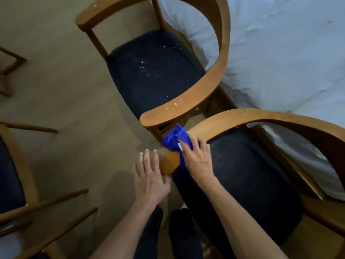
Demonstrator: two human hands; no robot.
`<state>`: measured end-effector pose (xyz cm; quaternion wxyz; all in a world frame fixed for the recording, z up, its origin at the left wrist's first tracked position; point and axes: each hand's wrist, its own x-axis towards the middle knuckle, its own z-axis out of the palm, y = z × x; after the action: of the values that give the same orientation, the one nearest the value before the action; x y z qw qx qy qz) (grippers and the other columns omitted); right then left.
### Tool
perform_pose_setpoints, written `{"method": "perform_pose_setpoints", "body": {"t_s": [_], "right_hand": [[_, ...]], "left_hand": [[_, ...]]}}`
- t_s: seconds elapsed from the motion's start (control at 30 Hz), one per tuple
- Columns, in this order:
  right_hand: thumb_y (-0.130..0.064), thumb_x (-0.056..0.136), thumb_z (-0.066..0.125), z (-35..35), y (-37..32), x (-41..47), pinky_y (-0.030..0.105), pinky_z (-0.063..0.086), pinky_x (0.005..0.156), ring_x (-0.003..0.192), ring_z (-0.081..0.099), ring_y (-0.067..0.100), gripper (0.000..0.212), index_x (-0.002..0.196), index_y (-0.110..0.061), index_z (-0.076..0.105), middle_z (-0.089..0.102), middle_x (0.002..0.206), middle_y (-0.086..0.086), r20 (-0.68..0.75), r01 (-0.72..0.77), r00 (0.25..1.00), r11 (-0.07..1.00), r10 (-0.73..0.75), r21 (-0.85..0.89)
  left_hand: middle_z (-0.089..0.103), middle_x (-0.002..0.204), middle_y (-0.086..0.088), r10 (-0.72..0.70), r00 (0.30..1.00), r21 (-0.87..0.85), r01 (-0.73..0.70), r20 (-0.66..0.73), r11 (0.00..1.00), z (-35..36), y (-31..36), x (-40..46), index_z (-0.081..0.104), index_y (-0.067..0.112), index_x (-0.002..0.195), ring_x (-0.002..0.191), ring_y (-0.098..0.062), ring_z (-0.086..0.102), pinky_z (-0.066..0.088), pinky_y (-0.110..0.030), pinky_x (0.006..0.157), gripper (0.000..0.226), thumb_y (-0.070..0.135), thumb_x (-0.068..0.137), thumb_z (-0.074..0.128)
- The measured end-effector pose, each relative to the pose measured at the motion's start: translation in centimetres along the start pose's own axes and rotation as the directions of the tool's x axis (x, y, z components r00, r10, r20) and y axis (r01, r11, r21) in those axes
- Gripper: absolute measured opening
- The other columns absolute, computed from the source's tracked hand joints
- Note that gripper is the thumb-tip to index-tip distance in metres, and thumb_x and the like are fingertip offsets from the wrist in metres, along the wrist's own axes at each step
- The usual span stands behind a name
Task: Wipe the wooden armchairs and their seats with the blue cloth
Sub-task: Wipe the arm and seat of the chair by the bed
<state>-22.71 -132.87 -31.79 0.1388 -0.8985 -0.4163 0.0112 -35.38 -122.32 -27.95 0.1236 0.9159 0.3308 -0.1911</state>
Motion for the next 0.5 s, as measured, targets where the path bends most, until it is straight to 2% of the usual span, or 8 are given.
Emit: {"method": "perform_pose_setpoints", "body": {"t_s": [0.13, 0.23, 0.3, 0.37, 0.43, 0.5], "right_hand": [[-0.018, 0.089, 0.059, -2.3, 8.1, 3.9, 0.044, 0.043, 0.084, 0.113, 0.046, 0.035, 0.038, 0.126, -0.012, 0.052, 0.043, 0.139, 0.016, -0.061, -0.265, 0.964, 0.959, 0.26, -0.103], [-0.022, 0.093, 0.055, -3.1, 12.6, 5.5, 0.051, 0.043, 0.088, 0.119, 0.043, 0.039, 0.042, 0.132, -0.009, 0.049, 0.041, 0.14, 0.018, -0.08, -0.523, 0.852, 0.848, 0.517, -0.087], [-0.024, 0.089, 0.057, -3.1, 12.8, 5.8, 0.048, 0.045, 0.083, 0.111, 0.048, 0.039, 0.042, 0.128, -0.006, 0.053, 0.046, 0.136, 0.02, -0.148, -0.59, 0.805, 0.803, 0.575, -0.087], [-0.028, 0.088, 0.057, -2.6, 10.4, 5.5, 0.043, 0.044, 0.08, 0.107, 0.05, 0.034, 0.04, 0.122, -0.008, 0.056, 0.049, 0.134, 0.017, -0.208, -0.494, 0.861, 0.862, 0.465, -0.115], [-0.033, 0.091, 0.054, -1.4, 7.2, 4.7, 0.04, 0.042, 0.083, 0.111, 0.049, 0.029, 0.037, 0.122, -0.013, 0.057, 0.05, 0.134, 0.013, -0.161, -0.239, 0.962, 0.965, 0.221, -0.103], [-0.033, 0.093, 0.052, 0.1, 5.4, 4.1, 0.041, 0.044, 0.085, 0.112, 0.052, 0.029, 0.033, 0.118, -0.013, 0.061, 0.054, 0.132, 0.012, -0.135, -0.04, 0.99, 0.997, 0.03, -0.07]], "left_hand": [[-0.011, 0.159, -0.009, 0.164, 0.986, -0.022, -0.163, 0.043, 0.986, -0.8, 2.7, 2.4, -0.009, 0.02, 0.151, 0.147, -0.029, -0.009, 0.003, -0.048, 0.119, 0.084, 0.045, 0.089, 0.042], [-0.018, 0.159, -0.007, 0.252, 0.966, -0.036, -0.25, 0.056, 0.968, -1.0, 4.3, 3.6, -0.015, 0.02, 0.15, 0.146, -0.026, -0.014, 0.001, -0.044, 0.12, 0.082, 0.041, 0.092, 0.038], [-0.017, 0.159, -0.007, 0.281, 0.959, -0.047, -0.279, 0.048, 0.959, -0.8, 4.9, 4.4, -0.016, 0.018, 0.15, 0.147, -0.026, -0.014, 0.0, -0.043, 0.12, 0.082, 0.041, 0.093, 0.039], [-0.013, 0.16, -0.009, 0.294, 0.955, -0.051, -0.292, 0.038, 0.955, -0.3, 5.4, 4.9, -0.012, 0.015, 0.151, 0.147, -0.027, -0.01, 0.0, -0.043, 0.119, 0.085, 0.04, 0.092, 0.044], [-0.007, 0.16, -0.012, 0.292, 0.956, -0.041, -0.291, 0.037, 0.956, 0.1, 6.1, 5.1, -0.006, 0.011, 0.152, 0.148, -0.028, -0.002, 0.001, -0.042, 0.117, 0.089, 0.039, 0.089, 0.051], [0.004, 0.159, -0.016, 0.272, 0.962, -0.048, -0.271, 0.023, 0.962, 0.3, 6.9, 5.2, 0.004, 0.009, 0.152, 0.147, -0.03, 0.008, 0.007, -0.043, 0.117, 0.091, 0.035, 0.084, 0.059]]}}
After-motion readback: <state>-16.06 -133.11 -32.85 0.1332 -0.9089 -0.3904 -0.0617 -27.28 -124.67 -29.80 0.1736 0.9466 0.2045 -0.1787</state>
